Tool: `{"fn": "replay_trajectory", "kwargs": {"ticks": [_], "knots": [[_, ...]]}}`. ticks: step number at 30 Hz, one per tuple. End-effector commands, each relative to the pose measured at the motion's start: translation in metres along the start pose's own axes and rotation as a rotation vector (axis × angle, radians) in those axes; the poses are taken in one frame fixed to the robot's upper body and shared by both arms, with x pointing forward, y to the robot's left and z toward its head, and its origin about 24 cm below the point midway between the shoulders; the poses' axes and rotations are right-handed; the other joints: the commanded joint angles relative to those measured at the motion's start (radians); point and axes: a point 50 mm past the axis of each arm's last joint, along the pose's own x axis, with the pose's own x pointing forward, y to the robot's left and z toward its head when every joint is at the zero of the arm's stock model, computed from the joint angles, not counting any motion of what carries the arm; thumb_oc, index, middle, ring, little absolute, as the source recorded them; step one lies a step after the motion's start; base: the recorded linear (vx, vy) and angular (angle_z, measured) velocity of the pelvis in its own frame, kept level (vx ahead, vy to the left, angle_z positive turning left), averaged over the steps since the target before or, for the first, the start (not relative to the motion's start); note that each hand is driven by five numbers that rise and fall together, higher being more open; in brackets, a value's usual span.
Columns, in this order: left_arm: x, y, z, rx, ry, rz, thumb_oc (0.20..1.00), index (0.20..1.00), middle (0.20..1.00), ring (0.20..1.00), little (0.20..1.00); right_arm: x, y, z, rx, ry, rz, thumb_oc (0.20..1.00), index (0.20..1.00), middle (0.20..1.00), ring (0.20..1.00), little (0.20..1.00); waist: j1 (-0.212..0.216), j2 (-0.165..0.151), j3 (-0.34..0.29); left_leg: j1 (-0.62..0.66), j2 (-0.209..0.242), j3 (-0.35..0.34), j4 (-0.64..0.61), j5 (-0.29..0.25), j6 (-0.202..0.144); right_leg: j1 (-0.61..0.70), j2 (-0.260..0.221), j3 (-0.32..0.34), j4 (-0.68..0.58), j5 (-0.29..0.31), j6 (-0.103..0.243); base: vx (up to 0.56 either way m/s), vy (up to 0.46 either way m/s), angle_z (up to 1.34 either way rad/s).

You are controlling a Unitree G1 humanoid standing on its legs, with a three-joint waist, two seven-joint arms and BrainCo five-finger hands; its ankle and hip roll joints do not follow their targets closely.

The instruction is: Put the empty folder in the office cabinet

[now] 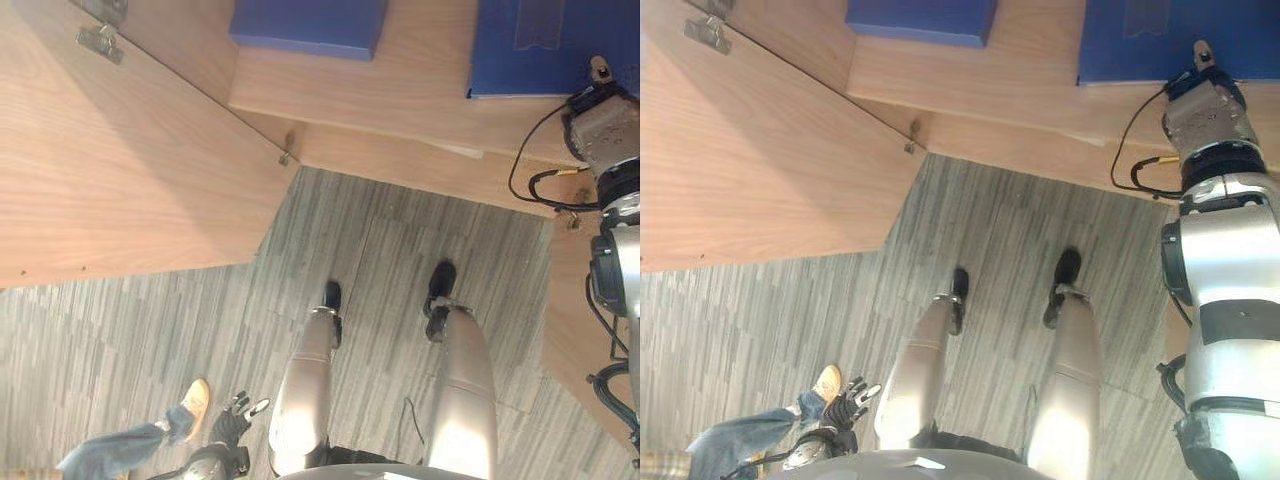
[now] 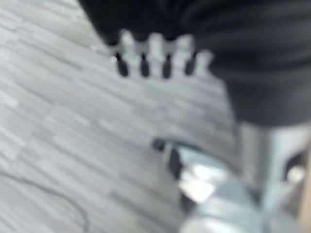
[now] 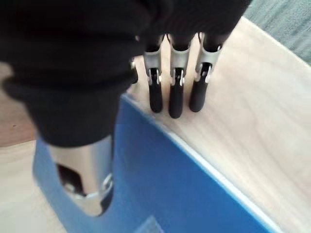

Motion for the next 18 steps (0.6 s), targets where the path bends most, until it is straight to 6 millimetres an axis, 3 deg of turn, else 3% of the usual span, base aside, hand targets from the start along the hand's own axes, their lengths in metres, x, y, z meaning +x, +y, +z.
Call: {"fn": "replay_trajectory", "kwargs": {"ticks": [1, 5, 10, 16, 18], "knots": [[-0.01, 0.026, -0.005, 0.057, 0.055, 0.1, 1.0, 1.0, 1.0, 1.0, 1.0, 0.003, -0.016, 0.007, -0.105, -0.127, 0.011, 1.0, 1.0, 1.0, 1.0, 1.0, 0.0, -0.033, 0.03, -0.043, 0.014, 0.007, 0.138, 0.075, 0.017, 0.09, -0.021, 0.016, 0.012, -0.137, -0.024, -0.01, 0.025, -0.15], [-0.011, 0.025, -0.007, 0.058, 0.053, 0.104, 1.0, 1.0, 1.0, 1.0, 1.0, 0.005, -0.021, 0.008, -0.13, -0.164, 0.061, 1.0, 1.0, 1.0, 1.0, 1.0, -0.004, -0.033, 0.03, -0.039, 0.017, 0.014, 0.135, 0.056, 0.023, 0.094, -0.026, 0.017, 0.007, -0.136, -0.018, 0.0, 0.013, 0.05], [-0.01, 0.028, -0.003, 0.067, 0.054, 0.097, 1.0, 1.0, 1.0, 1.0, 1.0, -0.002, 0.0, 0.01, -0.533, -0.269, 0.345, 1.0, 1.0, 1.0, 1.0, 1.0, -0.007, -0.037, 0.03, -0.035, 0.019, 0.018, 0.122, 0.046, 0.022, 0.092, -0.033, 0.014, -0.003, -0.13, -0.012, 0.0, 0.004, 0.0], [-0.013, 0.04, 0.005, 0.071, 0.049, 0.107, 1.0, 1.0, 1.0, 1.0, 1.0, -0.01, 0.006, 0.013, -1.011, -0.414, 0.453, 1.0, 1.0, 1.0, 1.0, 1.0, -0.014, -0.056, 0.03, -0.049, 0.022, 0.016, 0.133, 0.04, 0.029, 0.082, -0.029, 0.007, 0.006, -0.127, -0.011, 0.0, -0.008, 0.01], [-0.015, 0.046, 0.009, 0.074, 0.046, 0.114, 1.0, 1.0, 1.0, 1.0, 1.0, -0.013, 0.009, 0.012, -1.081, -0.447, 0.494, 1.0, 1.0, 1.0, 1.0, 1.0, -0.014, -0.065, 0.03, -0.061, 0.025, 0.01, 0.146, 0.036, 0.035, 0.077, -0.028, 0.003, 0.012, -0.127, -0.011, 0.0, -0.051, -0.01]]}}
